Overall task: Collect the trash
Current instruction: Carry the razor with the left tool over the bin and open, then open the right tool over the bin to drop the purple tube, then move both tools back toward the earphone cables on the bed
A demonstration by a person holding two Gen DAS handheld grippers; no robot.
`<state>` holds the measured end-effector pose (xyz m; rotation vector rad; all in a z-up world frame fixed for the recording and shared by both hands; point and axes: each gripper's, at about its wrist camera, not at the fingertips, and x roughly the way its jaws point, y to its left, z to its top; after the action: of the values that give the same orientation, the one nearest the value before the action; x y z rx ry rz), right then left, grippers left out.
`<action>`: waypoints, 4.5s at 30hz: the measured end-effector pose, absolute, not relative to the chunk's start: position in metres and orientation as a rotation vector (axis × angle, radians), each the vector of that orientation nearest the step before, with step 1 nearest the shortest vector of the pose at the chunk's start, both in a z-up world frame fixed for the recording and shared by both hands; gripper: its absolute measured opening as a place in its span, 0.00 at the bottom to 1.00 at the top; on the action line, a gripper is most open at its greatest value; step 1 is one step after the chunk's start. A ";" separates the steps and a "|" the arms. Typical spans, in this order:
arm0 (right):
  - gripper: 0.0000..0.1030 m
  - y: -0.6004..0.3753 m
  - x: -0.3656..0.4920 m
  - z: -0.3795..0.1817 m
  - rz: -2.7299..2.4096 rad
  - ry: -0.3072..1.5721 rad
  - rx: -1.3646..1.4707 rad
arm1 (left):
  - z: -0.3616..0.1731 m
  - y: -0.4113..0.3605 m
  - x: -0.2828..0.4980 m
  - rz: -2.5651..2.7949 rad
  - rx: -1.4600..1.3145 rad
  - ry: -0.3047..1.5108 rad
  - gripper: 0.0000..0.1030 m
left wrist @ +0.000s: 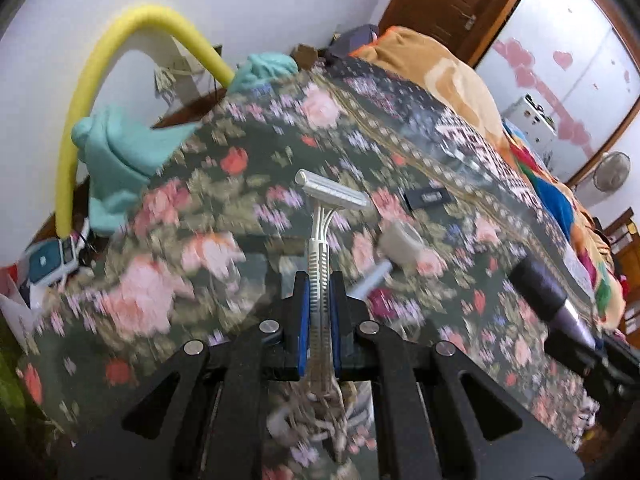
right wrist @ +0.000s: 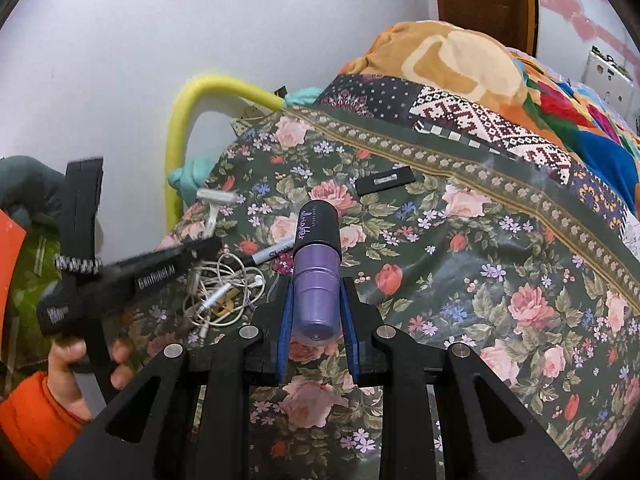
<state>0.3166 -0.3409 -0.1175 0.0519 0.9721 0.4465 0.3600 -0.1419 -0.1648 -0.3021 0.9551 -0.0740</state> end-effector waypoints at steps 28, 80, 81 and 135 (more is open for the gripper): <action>0.20 -0.260 0.236 -0.040 0.567 0.874 0.007 | -0.069 -0.064 0.214 -0.043 -0.180 0.933 0.08; 0.35 0.016 0.078 -0.156 0.962 1.247 -0.303 | -0.242 0.126 0.010 0.288 -0.403 1.217 0.35; 0.38 0.015 0.077 -0.155 0.959 1.237 -0.302 | -0.241 0.125 0.010 0.287 -0.397 1.216 0.35; 0.41 -0.318 0.281 -0.081 0.380 0.975 0.026 | -0.098 -0.111 0.247 -0.106 -0.108 0.960 0.51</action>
<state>0.2810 -0.3177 -0.0810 0.0260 0.9750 0.3802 0.2469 -0.1107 -0.0982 -0.1079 0.9599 -0.1064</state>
